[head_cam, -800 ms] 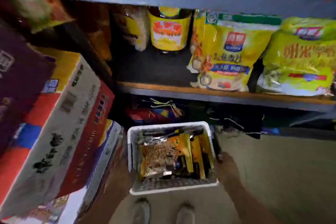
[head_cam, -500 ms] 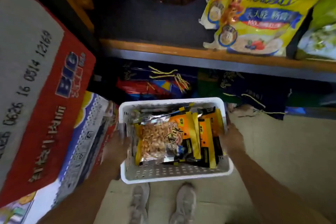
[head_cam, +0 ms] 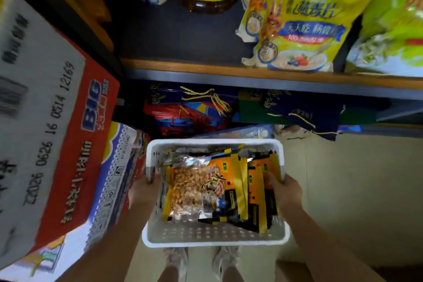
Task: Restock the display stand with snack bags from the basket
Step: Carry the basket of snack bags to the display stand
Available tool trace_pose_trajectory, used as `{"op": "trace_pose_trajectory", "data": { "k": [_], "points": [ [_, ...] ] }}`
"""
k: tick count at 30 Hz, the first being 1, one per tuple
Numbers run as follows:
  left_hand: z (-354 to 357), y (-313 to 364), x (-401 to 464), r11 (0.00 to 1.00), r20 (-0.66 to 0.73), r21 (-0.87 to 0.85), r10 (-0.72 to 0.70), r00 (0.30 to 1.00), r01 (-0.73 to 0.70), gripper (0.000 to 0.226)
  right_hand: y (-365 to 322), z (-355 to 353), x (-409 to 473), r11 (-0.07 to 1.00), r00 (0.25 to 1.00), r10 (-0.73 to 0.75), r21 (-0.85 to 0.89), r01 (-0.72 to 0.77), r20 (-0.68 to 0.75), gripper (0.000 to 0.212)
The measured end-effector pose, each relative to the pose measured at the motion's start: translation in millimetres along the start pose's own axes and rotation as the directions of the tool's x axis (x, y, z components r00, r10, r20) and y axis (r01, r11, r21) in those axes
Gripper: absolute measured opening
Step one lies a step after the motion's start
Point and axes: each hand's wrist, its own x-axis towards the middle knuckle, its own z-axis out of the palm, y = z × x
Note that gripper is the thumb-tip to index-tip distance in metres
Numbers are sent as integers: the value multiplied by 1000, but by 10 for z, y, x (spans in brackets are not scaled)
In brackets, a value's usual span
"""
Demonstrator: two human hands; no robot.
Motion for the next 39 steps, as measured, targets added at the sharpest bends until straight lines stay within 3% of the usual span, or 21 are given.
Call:
{"op": "trace_pose_trajectory", "data": {
  "k": [5,9,12,16,22,26,30,32,34,39],
  "points": [
    [-497,115,-645,988,122,96,108,987,-120,50,218,-665,-865,997,997,74,19,-74,-14,40],
    [-812,456,-1281,976,204,47,201,958,-215,35,327,-1287,-1530,981,989,139,143,-132,-44,33],
    [-837,786,-1576,923,310,114,318,896,-367,49,535,-1666,-1819,967,977,181,203,-155,-116,44],
    [-605,1520,-1970,811,405,149,472,783,-566,44,810,-2166,-1988,896,933,301,393,-206,-199,51],
    [258,2696,-2792,610,508,228,590,627,-759,52,1434,-2885,-1733,764,862,452,599,-242,-229,61],
    [1052,3451,-3375,526,560,256,603,568,-811,53,1817,-3617,-1468,761,832,504,576,-300,-232,50],
    [1812,4284,-4144,433,655,227,595,465,-873,41,2267,-4445,-1068,678,787,563,685,-267,-251,34],
    [2180,4638,-4458,420,686,205,583,435,-884,33,2434,-4837,-863,644,735,619,714,-275,-275,39],
    [2610,4995,-4676,414,702,169,586,405,-894,38,2562,-5224,-625,607,709,650,748,-268,-273,42],
    [3831,5916,-5230,255,750,120,610,256,-959,40,2869,-6130,78,468,645,738,840,-276,-200,33]
  ]
}}
